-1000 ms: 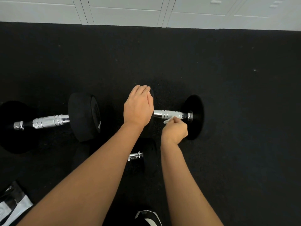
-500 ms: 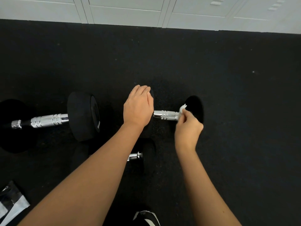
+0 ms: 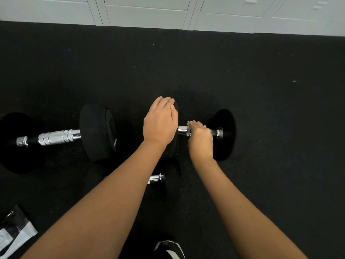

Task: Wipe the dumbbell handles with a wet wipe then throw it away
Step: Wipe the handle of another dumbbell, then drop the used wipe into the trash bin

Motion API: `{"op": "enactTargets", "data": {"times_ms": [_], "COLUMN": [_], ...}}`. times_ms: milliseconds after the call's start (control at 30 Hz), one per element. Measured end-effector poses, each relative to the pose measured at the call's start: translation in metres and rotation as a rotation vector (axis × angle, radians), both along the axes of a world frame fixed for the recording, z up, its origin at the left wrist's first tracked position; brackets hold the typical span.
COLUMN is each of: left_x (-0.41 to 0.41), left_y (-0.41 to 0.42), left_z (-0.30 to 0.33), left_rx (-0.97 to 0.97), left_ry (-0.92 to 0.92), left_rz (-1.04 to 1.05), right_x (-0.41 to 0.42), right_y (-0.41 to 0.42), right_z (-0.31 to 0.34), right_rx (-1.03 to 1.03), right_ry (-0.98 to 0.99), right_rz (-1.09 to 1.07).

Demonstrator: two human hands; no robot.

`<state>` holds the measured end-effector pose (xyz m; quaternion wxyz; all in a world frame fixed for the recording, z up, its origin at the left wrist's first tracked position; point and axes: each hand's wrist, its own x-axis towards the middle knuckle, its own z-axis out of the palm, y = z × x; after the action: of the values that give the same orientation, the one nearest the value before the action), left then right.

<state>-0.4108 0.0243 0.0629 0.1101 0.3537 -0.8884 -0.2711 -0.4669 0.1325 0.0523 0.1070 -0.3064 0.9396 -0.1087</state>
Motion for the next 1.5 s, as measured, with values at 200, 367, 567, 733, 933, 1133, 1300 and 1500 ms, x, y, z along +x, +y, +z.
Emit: {"op": "enactTargets", "data": {"times_ms": [200,367,567,733,933,1133,1300,1500], "left_x": [0.0,0.0,0.003,0.016,0.059,0.128,0.197,0.287], "left_y": [0.0,-0.006,-0.02,-0.021,-0.049,-0.097,-0.125,-0.165], "left_z": [0.002,0.011,0.034,0.079,0.148,0.198,0.224,0.232], "left_rx": [-0.002,0.067,0.409,0.795,1.161,0.876,0.621,0.412], "left_ry": [-0.005,-0.007,-0.046,0.198,0.565,0.739,0.783,0.796], "left_rz": [-0.011,-0.07,-0.05,0.128,0.332,0.506,0.562,0.852], "right_x": [0.025,0.032,-0.012,-0.033,-0.003,0.065,0.127,0.19], "right_y": [0.006,0.023,0.015,-0.022,-0.088,-0.156,-0.201,-0.235], "right_z": [0.0,0.014,0.058,0.119,0.183,0.224,0.243,0.246], "right_rx": [-0.164,-0.195,-0.47,-0.63,-0.688,-0.668,-0.664,-0.525], "right_ry": [-0.138,-0.209,-0.799,-0.93,-0.952,-1.022,-1.134,-1.147], "right_rz": [0.147,0.021,-0.714,-0.603,-0.373,-0.148,0.013,0.16]}}
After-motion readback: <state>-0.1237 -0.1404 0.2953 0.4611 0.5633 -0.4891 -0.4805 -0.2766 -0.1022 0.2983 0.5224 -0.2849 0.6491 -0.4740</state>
